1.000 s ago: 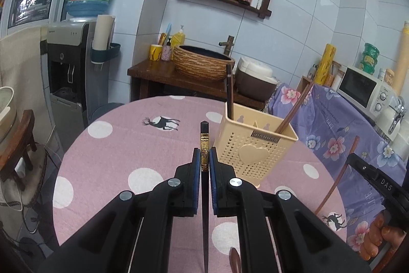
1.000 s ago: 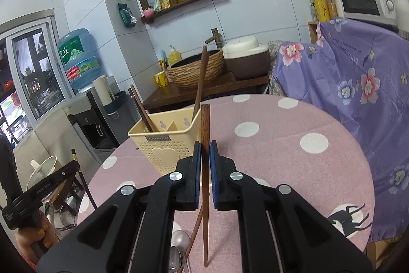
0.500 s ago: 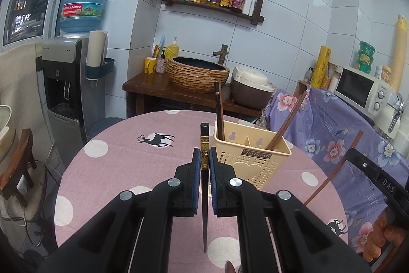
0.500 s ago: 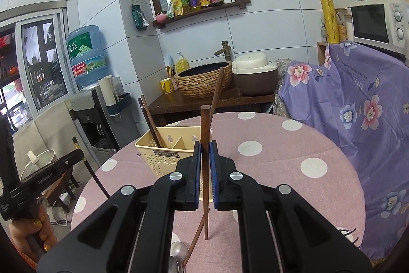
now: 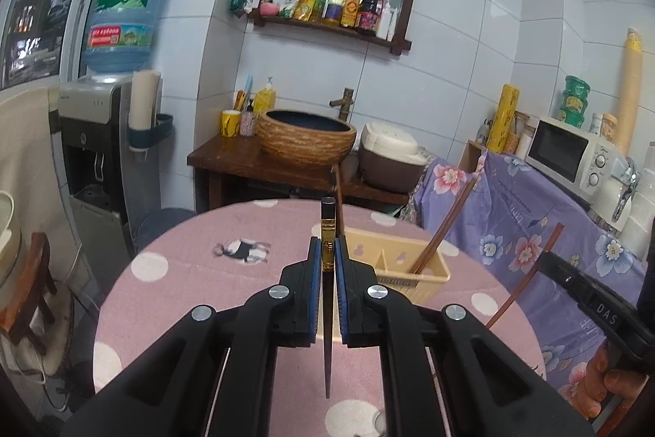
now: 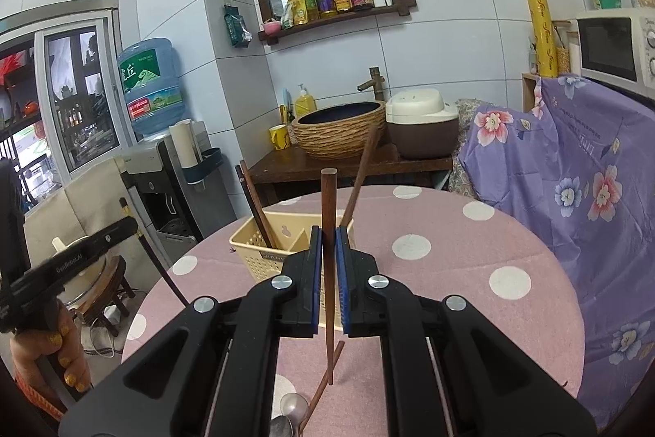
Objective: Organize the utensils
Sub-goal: 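Lower both chopsticks into the holder and open both tools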
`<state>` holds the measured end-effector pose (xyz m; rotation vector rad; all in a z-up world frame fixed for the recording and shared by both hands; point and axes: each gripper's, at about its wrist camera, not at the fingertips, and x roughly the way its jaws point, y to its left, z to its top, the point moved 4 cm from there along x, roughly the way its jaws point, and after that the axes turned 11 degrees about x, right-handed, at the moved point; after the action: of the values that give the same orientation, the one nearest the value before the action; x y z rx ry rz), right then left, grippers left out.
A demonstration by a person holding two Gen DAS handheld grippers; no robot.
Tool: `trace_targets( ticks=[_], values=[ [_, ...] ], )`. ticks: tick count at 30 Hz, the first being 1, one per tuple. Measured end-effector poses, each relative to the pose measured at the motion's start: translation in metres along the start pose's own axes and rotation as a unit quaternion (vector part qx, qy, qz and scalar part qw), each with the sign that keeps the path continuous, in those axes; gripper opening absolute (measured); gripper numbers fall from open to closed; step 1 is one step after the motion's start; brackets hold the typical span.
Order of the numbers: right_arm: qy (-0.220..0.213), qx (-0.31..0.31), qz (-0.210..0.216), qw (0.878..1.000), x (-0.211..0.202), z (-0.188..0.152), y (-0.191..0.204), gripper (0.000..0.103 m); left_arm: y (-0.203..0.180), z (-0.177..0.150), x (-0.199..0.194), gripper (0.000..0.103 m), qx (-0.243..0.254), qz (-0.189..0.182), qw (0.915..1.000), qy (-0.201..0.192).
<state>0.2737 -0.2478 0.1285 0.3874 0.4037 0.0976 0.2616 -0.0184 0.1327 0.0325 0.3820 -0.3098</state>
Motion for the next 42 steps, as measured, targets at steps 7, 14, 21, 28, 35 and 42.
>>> trace_targets(
  ticks=[7, 14, 21, 28, 35, 42],
  values=[
    [-0.038, -0.024, 0.026, 0.999, -0.004, 0.065, 0.039, 0.008, -0.006, 0.079, -0.003, 0.008, 0.004, -0.02, 0.999, -0.039],
    [-0.077, -0.009, 0.027, 0.997, 0.006, 0.119, 0.057, 0.008, -0.012, 0.132, 0.02, 0.008, -0.005, -0.003, 0.9976, -0.069],
    [-0.065, 0.002, -0.015, 0.998, 0.05, 0.091, 0.033, 0.008, -0.024, 0.097, 0.073, 0.008, 0.015, 0.027, 0.9988, -0.038],
    [-0.024, 0.007, -0.029, 0.999, 0.078, 0.051, 0.015, 0.008, -0.017, 0.051, 0.094, 0.008, 0.002, 0.016, 0.9999, 0.004],
    [-0.004, 0.017, -0.035, 0.999, 0.09, 0.028, 0.004, 0.008, -0.015, 0.027, 0.104, 0.008, -0.006, 0.007, 0.9995, 0.032],
    [-0.002, 0.016, -0.035, 0.999, 0.09, 0.019, -0.002, 0.008, -0.012, 0.007, 0.113, 0.008, -0.023, -0.015, 0.9982, 0.054]
  ],
)
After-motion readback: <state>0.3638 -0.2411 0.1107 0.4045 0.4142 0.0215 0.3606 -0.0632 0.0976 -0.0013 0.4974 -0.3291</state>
